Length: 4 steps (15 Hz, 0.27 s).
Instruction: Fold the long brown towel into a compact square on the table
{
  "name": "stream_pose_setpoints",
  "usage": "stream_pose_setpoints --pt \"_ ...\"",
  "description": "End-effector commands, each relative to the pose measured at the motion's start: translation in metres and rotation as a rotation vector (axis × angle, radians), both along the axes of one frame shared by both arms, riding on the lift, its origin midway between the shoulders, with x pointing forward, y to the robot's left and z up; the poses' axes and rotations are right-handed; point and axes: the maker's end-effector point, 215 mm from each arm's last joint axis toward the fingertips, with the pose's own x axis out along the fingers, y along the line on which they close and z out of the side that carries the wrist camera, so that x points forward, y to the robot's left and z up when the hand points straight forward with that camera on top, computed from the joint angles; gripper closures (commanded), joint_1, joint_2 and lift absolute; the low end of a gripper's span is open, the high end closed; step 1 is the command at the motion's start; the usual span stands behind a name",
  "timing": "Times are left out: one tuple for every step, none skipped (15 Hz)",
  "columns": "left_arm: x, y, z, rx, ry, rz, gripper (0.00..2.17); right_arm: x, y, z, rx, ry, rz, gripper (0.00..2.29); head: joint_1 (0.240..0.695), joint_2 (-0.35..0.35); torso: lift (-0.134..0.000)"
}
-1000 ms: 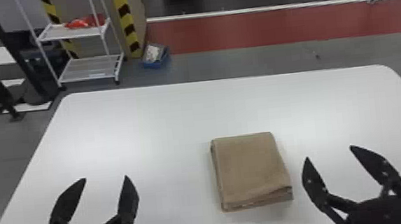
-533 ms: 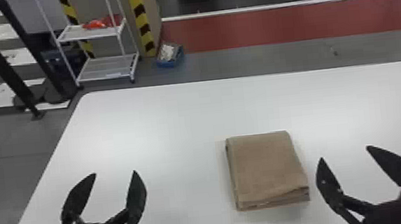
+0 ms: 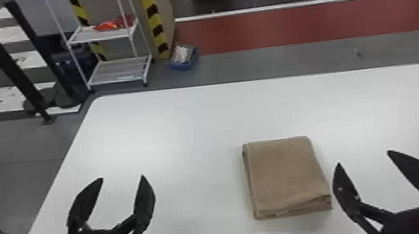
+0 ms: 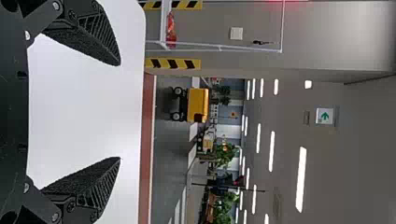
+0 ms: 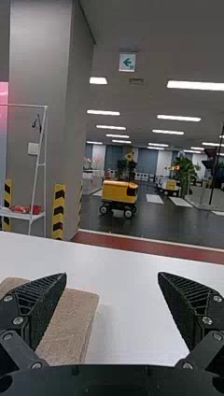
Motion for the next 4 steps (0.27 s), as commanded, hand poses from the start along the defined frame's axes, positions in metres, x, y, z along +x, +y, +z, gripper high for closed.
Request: stream_pose_setpoints --pt "-0.0007 0.0014 -0.0005 -0.001 0.002 0.001 0.18 -0.0002 0.0022 -0.0023 0.002 -0.006 0.004 0.19 0.695 0.12 -0.123" --pt "-0.0006 0.0013 0.0003 -0.002 0.0 0.002 0.19 -0.0004 0.0032 -0.0013 0.003 -0.01 0.006 0.19 0.695 0.126 -0.123" --pt "-0.001 0.0012 0.0005 -0.002 0.0 0.001 0.18 -0.0004 0.004 -0.0003 0.004 -0.013 0.008 0.19 0.695 0.128 -0.123" --pt "-0.0008 0.0018 0.0015 -0.001 -0.001 0.002 0.18 -0.0005 0.0048 -0.0002 0.005 -0.013 0.009 0.19 0.695 0.131 -0.123"
